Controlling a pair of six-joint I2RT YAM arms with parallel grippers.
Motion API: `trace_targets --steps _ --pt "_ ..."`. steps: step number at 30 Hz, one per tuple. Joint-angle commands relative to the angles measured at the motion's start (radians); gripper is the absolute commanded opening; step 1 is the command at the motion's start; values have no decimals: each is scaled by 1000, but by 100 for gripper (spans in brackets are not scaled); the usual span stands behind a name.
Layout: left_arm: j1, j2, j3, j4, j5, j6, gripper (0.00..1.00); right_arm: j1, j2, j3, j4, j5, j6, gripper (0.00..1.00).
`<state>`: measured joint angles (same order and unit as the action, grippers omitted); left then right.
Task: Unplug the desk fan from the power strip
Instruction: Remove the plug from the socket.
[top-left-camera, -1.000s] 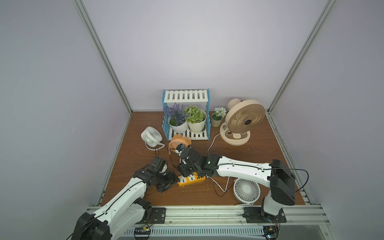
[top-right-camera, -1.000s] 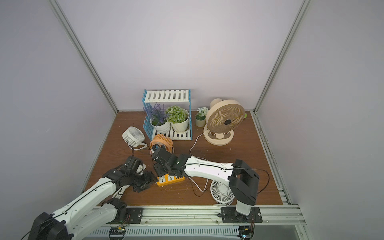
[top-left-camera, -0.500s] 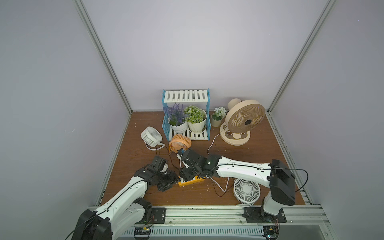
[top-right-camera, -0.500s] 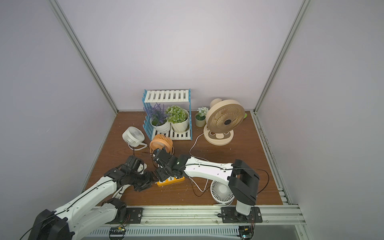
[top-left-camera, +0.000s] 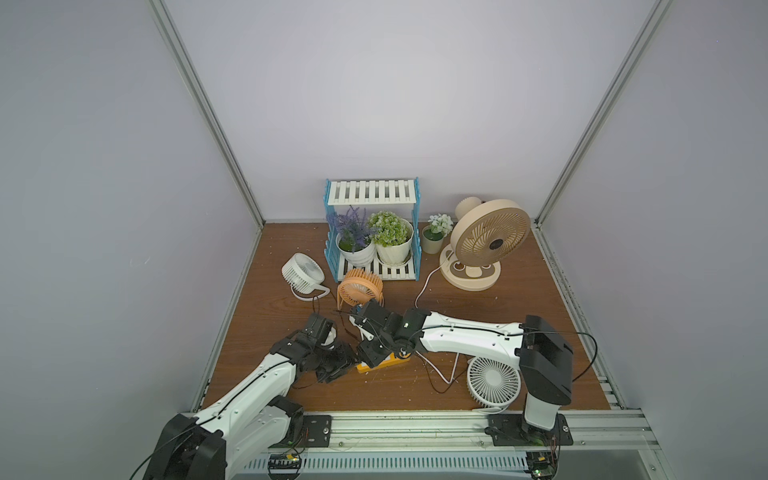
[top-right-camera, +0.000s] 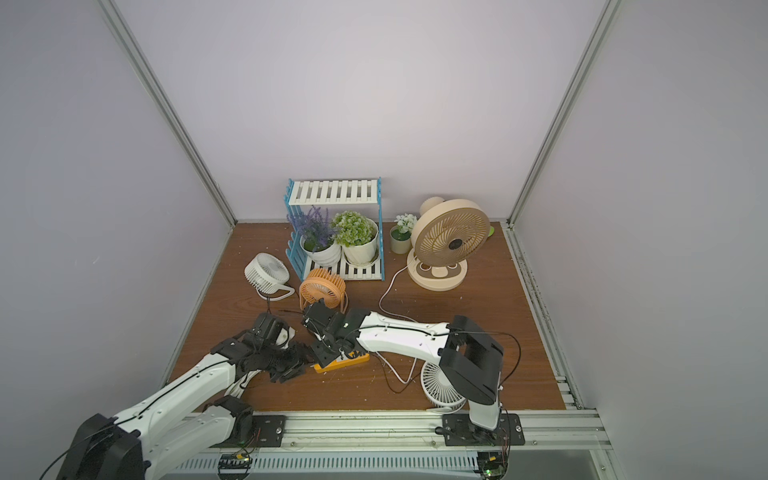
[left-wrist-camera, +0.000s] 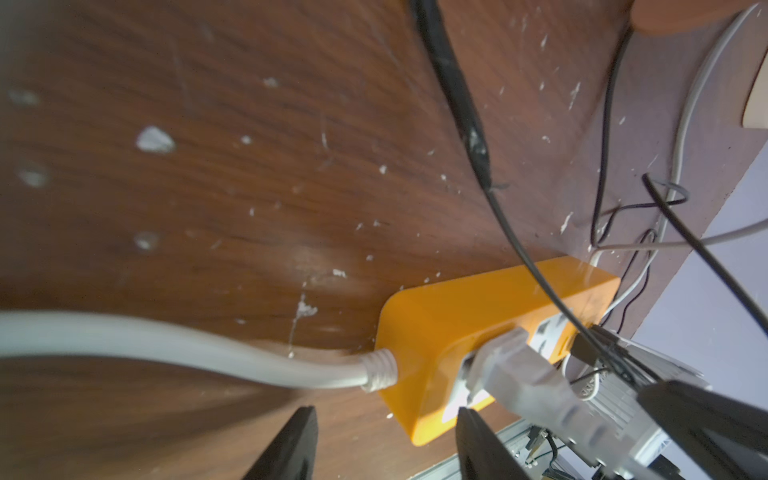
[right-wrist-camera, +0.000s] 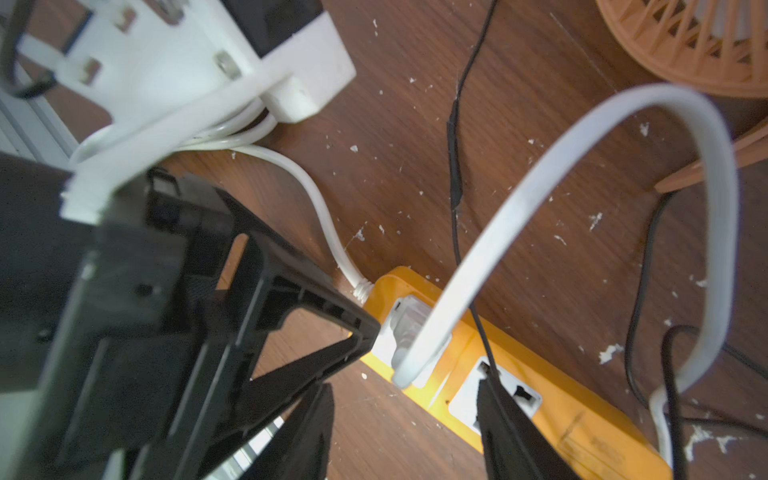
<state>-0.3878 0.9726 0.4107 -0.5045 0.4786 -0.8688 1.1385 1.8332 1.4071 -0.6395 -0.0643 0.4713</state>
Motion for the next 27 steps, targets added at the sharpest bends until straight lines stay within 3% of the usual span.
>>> trace_targets --steps 1,27 --pt "12 7 -5 34 2 -6 55 3 7 31 -33 17 -1 53" --pt "12 20 -24 31 -4 4 45 8 80 111 -92 6 -28 45"
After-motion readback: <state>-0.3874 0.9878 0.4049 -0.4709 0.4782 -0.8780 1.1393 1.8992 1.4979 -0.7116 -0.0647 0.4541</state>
